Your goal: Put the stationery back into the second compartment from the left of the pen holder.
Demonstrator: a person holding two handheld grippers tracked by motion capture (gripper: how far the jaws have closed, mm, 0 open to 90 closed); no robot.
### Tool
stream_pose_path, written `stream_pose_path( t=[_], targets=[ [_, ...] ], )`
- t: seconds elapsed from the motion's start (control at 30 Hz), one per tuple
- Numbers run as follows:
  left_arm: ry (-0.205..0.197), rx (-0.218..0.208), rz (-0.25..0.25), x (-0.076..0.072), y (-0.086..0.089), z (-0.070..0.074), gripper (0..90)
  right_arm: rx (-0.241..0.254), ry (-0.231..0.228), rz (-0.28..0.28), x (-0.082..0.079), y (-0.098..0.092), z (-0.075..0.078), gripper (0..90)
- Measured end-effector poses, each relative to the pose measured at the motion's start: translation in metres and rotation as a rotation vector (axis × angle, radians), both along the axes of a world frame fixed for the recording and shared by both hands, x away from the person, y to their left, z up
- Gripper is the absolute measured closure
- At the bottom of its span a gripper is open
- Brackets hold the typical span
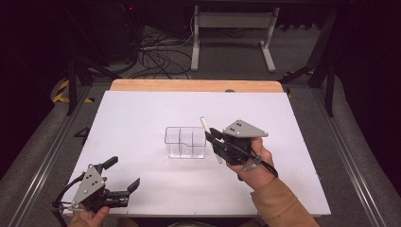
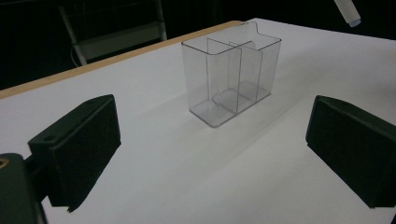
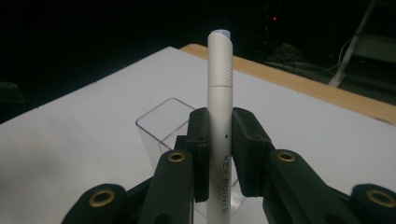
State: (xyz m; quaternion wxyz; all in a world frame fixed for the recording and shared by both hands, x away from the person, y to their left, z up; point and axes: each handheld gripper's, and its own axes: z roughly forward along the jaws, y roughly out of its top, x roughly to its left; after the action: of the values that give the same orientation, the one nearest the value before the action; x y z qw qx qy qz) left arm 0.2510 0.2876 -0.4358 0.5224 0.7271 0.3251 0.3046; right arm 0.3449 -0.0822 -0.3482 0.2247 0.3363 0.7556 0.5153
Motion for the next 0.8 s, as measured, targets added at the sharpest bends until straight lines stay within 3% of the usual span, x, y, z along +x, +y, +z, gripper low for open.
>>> stream_pose_path(
  t=[0.13, 0.47, 0.8],
  targets=[
    [-0.001, 0.005, -0.001, 0.0, 0.001, 0.0, 3.8, 0.025, -0.025, 0.017, 0.004, 0.003, 0.004, 78.0],
    [-0.007, 0.005, 0.0, 0.001, 0.0, 0.0, 3.8, 0.031, -0.09, 0.054, 0.011, 0.017, 0.015, 78.0],
    [0.001, 0.001, -0.001, 0.001, 0.0, 0.0, 3.8, 0.025, -0.113, 0.073, 0.022, 0.033, 0.023, 78.0]
  ],
)
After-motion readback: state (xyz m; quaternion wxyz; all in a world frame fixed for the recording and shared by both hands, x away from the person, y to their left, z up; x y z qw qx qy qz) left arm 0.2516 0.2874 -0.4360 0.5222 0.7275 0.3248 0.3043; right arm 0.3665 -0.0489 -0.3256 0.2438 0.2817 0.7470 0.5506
